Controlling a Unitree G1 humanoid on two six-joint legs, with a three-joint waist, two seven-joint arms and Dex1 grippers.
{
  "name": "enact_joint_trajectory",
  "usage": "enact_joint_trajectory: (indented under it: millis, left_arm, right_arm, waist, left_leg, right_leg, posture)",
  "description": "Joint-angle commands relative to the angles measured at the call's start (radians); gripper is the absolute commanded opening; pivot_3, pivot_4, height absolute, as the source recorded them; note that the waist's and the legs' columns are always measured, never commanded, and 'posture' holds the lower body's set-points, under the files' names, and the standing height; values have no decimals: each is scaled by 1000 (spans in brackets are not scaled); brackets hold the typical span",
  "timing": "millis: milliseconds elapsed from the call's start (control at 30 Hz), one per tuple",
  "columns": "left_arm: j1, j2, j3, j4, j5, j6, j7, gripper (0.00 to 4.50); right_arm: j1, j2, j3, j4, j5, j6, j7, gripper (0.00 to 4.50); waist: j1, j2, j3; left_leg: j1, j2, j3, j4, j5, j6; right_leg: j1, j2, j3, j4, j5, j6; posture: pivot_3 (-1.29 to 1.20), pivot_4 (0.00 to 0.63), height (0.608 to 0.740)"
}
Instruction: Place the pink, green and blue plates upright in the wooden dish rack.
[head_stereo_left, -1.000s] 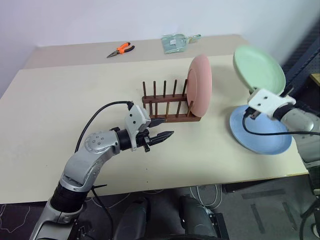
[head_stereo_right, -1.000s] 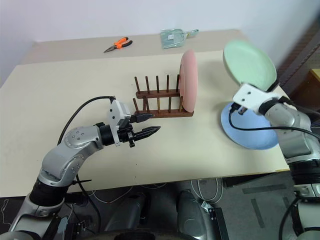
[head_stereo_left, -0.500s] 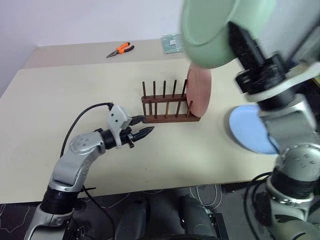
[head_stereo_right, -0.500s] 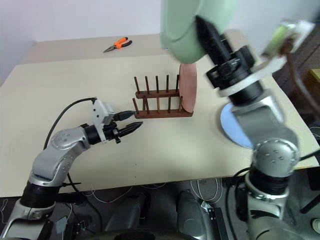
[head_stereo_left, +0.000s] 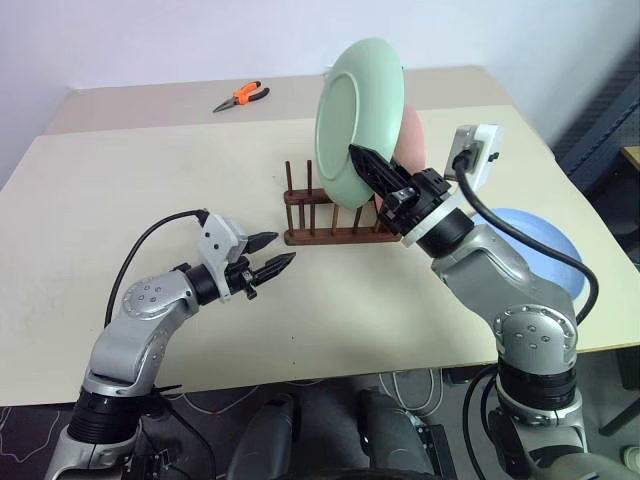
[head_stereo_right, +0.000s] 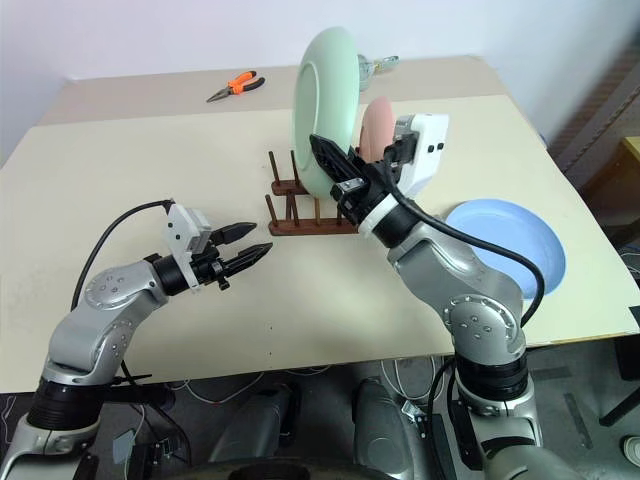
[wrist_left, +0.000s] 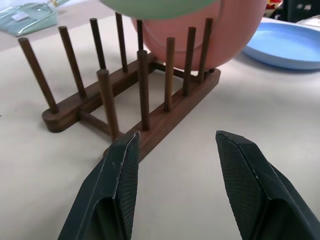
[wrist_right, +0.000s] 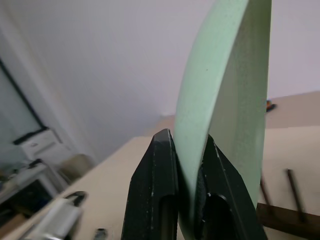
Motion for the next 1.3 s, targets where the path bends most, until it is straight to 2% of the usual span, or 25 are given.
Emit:
enact_joint_trajectory:
  millis: [33, 200, 300, 467, 533, 633, 700, 767, 833, 900, 1033, 1133, 1233, 1300]
  left_arm:
    - [-3, -1, 2, -43, -16, 3, -2, 2446]
    - [-11, -9, -12, -44, -12, 5, 1, 2446]
    - [-12, -12, -15, -45, -10, 7, 2, 2446]
    - [-11, -12, -20, -48, -10, 10, 6, 2446]
    - [-11, -13, -21, -49, -10, 11, 7, 2446]
    - [-9, -14, -24, -53, -10, 14, 8, 2446]
    - [-10, -14, -25, -53, -9, 14, 8, 2446]
    - [-14, -14, -31, -52, -9, 16, 5, 2446]
    - [-22, -15, -43, -45, -9, 16, -5, 2446]
    - [-32, -14, -60, -36, -2, 12, -20, 2446]
    - [-56, -21, -85, -17, 1, 6, -37, 2446]
    - [-79, -35, -104, -6, 3, 3, -45, 2446]
    - [-96, -43, -115, 6, 6, 0, -49, 2446]
    - [-101, -46, -117, 11, 8, -1, -52, 2446]
  right_arm:
    - [-16, 3, 9, 3, -70, 13, -2, 43]
    - [-19, 12, 16, 28, -88, 77, 4, 43]
    - [-29, 15, 14, 37, -117, 90, 12, 1247]
    - [-67, -24, 35, 29, -230, 72, 70, 3817]
    - [-88, -62, 37, 19, -278, 56, 123, 3817]
    - [-130, -220, 15, -13, -394, -25, 283, 3817]
    - [-137, -277, -72, -3, -363, -48, 350, 3817]
    - [-111, -362, -260, 66, -291, -27, 402, 3817]
    - [-19, -438, -388, 136, -308, -5, 440, 3817]
    - [127, -488, -431, 163, -360, -11, 498, 3817]
    - [377, -539, -355, 117, -463, -12, 568, 3817]
    - [470, -488, -270, 97, -539, -16, 526, 3817]
    - [492, -436, -183, 147, -645, 12, 443, 3817]
    - [491, -411, -149, 192, -700, 37, 400, 3291]
  waist:
    - [0, 0, 0]
    - [1, 0, 0]
    - [0, 0, 0]
    - [0, 0, 0]
    - [0, 0, 0]
    - [4, 0, 0]
    - [4, 0, 0]
    - [6, 0, 0]
    - [14, -2, -1]
    - [24, -4, -2]
    - [17, -1, -2]
    - [3, 1, -2]
    - [0, 1, -2]
    - [2, 1, -2]
  left_leg:
    - [0, 0, 0, 0, 0, 0]
    - [0, 0, 0, 0, 0, 0]
    - [0, 0, 0, 0, 0, 0]
    - [0, 0, 0, 0, 0, 0]
    - [0, 0, 0, 0, 0, 0]
    - [0, 0, 1, 1, 0, 0]
    - [-1, -1, 1, 1, 0, 0]
    - [-2, 0, 1, 1, 0, 0]
    - [-2, -1, 1, 2, 0, 0]
    - [-2, -1, 3, 2, 0, 1]
    - [-1, 0, 6, 2, -1, 1]
    - [-1, 1, 9, 4, -1, 1]
    - [-1, 1, 9, 7, -1, 1]
    - [-1, 1, 10, 8, -1, 1]
  right_leg:
    - [0, 0, 0, 0, 0, 0]
    - [0, 0, 0, 0, 0, 0]
    - [0, 0, 0, 0, 0, 0]
    - [0, 0, 0, 0, 0, 0]
    - [0, 0, 0, 0, 0, 0]
    - [0, 0, 0, 0, 0, 0]
    - [0, 0, -1, -1, 0, 0]
    - [1, 0, -1, -1, 0, 1]
    - [1, -1, -1, -2, 0, 1]
    - [2, -1, -2, -2, 0, 0]
    - [2, -1, -1, -1, 0, 0]
    - [1, -1, 1, 0, -1, -3]
    - [2, 0, 1, 1, -1, -3]
    - [2, 0, 1, 1, -1, -3]
  posture:
    - [0, 150, 740]
    - [0, 150, 740]
    - [0, 150, 740]
    - [0, 150, 740]
    - [0, 150, 740]
    - [0, 150, 740]
    - [0, 150, 740]
    - [0, 150, 740]
    - [0, 150, 740]
    - [0, 150, 740]
    - [0, 150, 740]
    - [0, 150, 740]
    - [0, 150, 740]
    - [0, 150, 740]
